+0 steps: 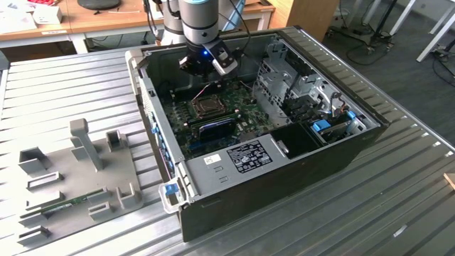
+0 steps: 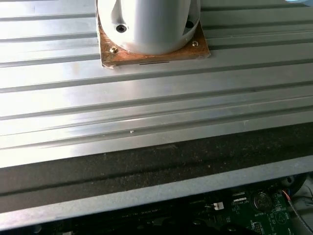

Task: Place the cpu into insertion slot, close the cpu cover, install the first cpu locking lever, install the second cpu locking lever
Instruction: 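Install the first cpu locking lever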

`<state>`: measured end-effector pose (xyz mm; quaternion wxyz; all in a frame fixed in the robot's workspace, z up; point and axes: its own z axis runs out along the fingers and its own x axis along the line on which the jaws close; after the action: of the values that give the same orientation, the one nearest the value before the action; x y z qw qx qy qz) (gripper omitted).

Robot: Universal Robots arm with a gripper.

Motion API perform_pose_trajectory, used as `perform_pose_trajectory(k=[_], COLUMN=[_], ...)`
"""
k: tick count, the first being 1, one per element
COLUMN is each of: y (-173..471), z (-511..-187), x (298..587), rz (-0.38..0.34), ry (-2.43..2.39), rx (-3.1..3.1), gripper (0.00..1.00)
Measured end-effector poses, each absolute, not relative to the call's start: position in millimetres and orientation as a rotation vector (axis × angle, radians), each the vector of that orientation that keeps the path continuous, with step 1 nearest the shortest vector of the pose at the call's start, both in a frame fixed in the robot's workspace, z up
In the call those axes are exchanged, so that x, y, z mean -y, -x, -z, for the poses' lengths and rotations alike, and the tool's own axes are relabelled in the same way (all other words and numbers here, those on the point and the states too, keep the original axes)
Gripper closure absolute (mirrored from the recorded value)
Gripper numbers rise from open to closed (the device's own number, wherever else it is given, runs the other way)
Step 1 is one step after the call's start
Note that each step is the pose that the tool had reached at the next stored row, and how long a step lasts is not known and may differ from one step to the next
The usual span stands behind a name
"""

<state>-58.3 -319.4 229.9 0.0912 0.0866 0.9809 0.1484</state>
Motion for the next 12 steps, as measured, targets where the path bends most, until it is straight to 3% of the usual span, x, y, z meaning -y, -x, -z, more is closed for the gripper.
perform_pose_trajectory(k=[12], y=[66], z=[-230], x=[332], rz=[-0.441], ry=[-0.256], rx=[-2.908], gripper=[0.89])
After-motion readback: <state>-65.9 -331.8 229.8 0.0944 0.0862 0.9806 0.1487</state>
